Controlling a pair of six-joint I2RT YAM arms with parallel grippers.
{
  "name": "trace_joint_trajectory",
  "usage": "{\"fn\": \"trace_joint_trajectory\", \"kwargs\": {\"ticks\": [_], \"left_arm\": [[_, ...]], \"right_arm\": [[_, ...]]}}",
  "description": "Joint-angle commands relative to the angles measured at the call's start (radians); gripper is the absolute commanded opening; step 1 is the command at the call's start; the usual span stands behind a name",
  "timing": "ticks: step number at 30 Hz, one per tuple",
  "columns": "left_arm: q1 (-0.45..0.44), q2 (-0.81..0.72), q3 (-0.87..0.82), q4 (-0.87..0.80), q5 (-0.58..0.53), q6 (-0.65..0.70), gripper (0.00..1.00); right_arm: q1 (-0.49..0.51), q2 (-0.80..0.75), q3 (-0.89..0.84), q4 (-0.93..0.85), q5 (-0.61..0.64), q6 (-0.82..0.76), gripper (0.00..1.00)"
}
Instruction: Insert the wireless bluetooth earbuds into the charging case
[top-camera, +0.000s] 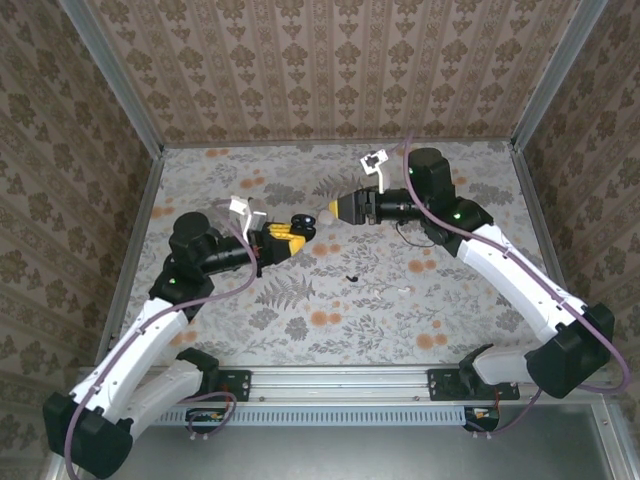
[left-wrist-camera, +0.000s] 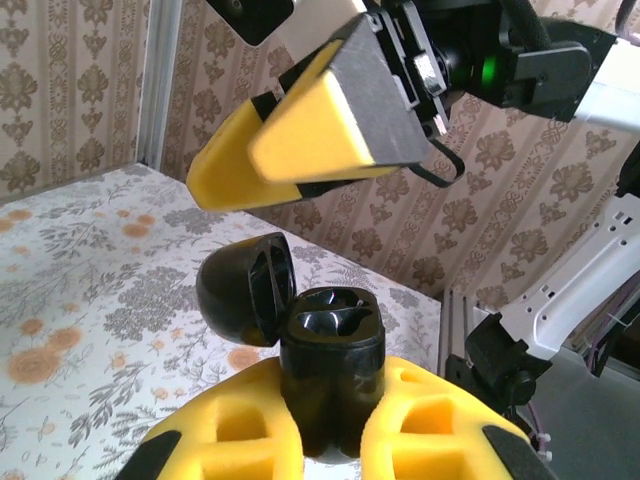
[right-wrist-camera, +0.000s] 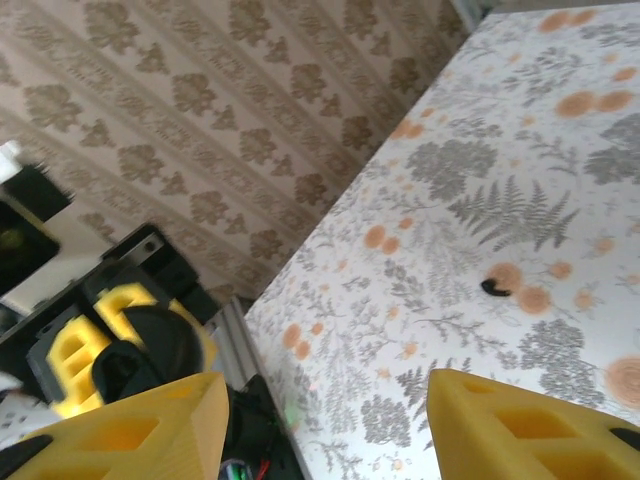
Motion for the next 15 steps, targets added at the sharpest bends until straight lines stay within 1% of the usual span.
{"fn": "trace_joint_trajectory", "kwargs": {"ticks": [1,2,4,6,11,15], "left_arm": [[0.013,-0.051,-0.003,-0.086,-0.015,0.066,0.0],[0.013,-0.063,0.002,-0.111,-0.017,0.076,0.0],[0.046,-0.085,0.016,-0.172,-0.018,0.098,0.0],[0.052,-0.112,0.026,-0.225,-0.02,0.117,0.0],[0.078,-0.183,0.028,-0.291,-0.02,0.124,0.0],[0.102,-0.226,0.031,-0.321,-0.011,0.107,0.0]], "right_arm": [[-0.002,0.065,0.05,-0.07,0.1,0.006,0.54],[0.003,0.097,0.057,-0.069,0.115,0.012,0.54],[0.027,0.162,0.087,-0.082,0.167,0.014,0.53],[0.061,0.237,0.143,-0.117,0.228,-0.003,0.53],[0.153,0.462,0.321,-0.184,0.336,-0.115,0.52],[0.218,0.67,0.517,-0.268,0.418,-0.205,0.5]]}}
